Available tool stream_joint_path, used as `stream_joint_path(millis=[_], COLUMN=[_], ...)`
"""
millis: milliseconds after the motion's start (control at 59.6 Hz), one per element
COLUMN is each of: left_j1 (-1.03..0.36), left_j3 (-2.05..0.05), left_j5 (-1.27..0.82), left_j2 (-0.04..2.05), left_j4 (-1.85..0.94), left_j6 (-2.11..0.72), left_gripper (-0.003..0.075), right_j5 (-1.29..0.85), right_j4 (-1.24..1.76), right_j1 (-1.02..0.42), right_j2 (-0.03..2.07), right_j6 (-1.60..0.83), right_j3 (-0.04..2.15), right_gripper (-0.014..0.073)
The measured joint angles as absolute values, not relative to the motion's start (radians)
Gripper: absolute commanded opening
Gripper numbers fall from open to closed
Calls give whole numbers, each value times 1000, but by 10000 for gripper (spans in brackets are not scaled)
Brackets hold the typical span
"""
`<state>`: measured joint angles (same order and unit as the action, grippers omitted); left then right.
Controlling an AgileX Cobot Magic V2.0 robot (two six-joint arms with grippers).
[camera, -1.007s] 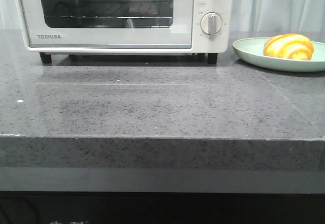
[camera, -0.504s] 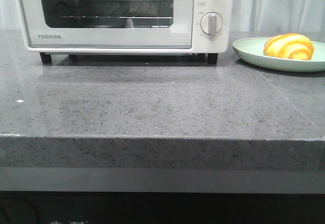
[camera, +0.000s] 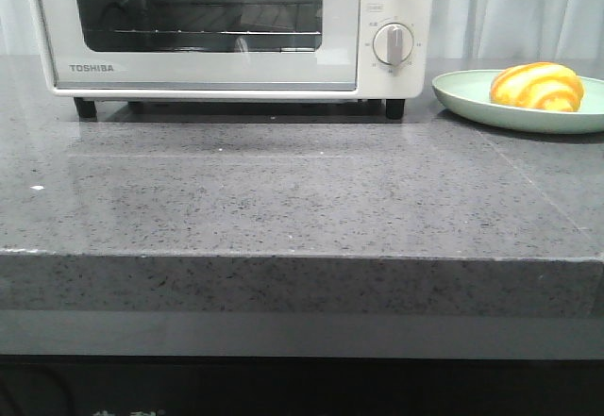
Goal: Put bread in oven
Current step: 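Pull the oven door handle down with the left gripper to open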
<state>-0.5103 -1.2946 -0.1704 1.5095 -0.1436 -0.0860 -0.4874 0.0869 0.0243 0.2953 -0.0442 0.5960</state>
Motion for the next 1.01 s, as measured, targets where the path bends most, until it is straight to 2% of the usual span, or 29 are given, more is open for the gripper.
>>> stream_joint_path(millis=[352, 789, 1007], left_j1=[-510, -519, -552], left_j3=[-1313, -1319, -1299], left_j5=[-295, -676, -734], left_j2=[1505, 1423, 1360], left_j4=[-173, -296, -295], left_j6=[-86, -86, -86], left_gripper=[-20, -20, -20], right_j5=[-487, -487, -487], right_j4=[87, 87, 87], right_j1=[24, 24, 24], right_j2=[295, 295, 295], right_j6=[-44, -44, -44], right_j3=[596, 596, 596], right_gripper=[-67, -67, -67])
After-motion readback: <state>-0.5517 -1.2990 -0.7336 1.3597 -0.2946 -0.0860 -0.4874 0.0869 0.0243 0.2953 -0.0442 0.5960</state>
